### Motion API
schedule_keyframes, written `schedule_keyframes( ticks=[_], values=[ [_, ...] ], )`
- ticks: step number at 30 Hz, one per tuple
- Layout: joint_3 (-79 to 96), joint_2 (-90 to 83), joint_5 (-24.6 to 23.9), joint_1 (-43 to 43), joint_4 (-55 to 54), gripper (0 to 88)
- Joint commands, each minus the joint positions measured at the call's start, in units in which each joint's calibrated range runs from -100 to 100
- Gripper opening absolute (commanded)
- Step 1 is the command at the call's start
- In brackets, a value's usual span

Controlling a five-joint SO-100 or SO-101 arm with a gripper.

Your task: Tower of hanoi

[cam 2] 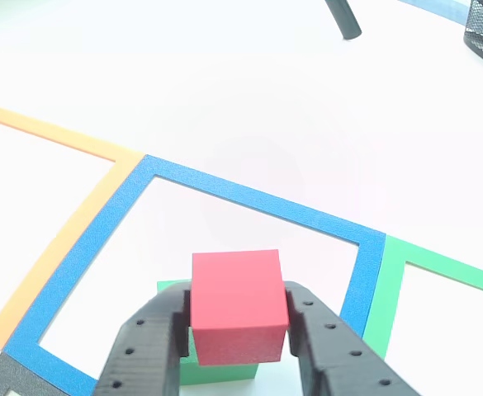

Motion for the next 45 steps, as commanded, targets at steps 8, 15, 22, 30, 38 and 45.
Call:
schedule_keyframes(
  ticks=[8, 15, 22, 30, 38, 45],
  values=[
    [-6.9, 5.8, 0.5, -0.8, -2.9, 2.4],
    [-6.2, 7.2, 0.5, -1.8, -3.5, 2.3],
    [-6.3, 7.9, 0.5, -3.4, -4.3, 2.0],
    [-7.8, 9.4, 0.5, -3.5, -5.0, 2.4],
    [-8.0, 10.1, 0.5, -3.4, -5.0, 2.3],
    [-7.9, 10.8, 0.5, -2.8, -5.0, 6.7]
  ],
)
